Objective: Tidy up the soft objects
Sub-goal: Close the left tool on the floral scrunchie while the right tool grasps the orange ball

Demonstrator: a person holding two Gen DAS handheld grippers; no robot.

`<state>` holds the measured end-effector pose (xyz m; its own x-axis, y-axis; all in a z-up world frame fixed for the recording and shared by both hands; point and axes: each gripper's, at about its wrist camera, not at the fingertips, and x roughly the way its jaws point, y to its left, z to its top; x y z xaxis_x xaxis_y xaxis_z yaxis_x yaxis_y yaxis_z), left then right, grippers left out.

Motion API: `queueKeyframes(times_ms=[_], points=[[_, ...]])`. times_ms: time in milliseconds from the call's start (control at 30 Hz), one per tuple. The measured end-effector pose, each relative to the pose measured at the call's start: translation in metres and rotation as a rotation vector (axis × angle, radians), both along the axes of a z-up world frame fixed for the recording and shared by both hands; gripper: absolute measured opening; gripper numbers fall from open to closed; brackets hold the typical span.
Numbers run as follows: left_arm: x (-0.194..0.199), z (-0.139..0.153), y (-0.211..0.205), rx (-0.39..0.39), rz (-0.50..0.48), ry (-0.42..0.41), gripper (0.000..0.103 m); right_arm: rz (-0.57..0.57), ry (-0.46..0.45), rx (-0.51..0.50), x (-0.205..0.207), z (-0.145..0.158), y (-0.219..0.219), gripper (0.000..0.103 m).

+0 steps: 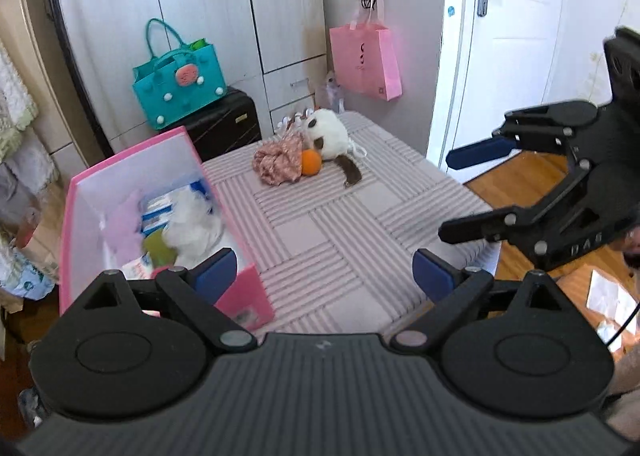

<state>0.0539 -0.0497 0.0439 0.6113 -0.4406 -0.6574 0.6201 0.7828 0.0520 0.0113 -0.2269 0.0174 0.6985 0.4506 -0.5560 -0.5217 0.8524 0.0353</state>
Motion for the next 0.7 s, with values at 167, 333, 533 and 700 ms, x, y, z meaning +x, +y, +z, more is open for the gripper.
queueKeyframes(times_ms=[167,333,533,700], points=[[0.018,-0.009,-0.021,-0.052,0.008,0.006,0.095,-0.024,-0.054,0.016,0.008,-0.017,-0.022,0.076],[0.046,-0.017,-0.044,-0.097,0.051,0.017,0.095,-0.062,-0.107,0.029,0.027,-0.034,-0.040,0.076],[0.087,-0.033,-0.078,-0.071,0.072,0.118,0.095,-0.093,-0.144,-0.009,0.063,-0.057,-0.052,0.076],[0.115,-0.048,-0.097,0.003,0.094,0.127,0.094,-0.081,-0.164,-0.053,0.093,-0.072,-0.054,0.076]])
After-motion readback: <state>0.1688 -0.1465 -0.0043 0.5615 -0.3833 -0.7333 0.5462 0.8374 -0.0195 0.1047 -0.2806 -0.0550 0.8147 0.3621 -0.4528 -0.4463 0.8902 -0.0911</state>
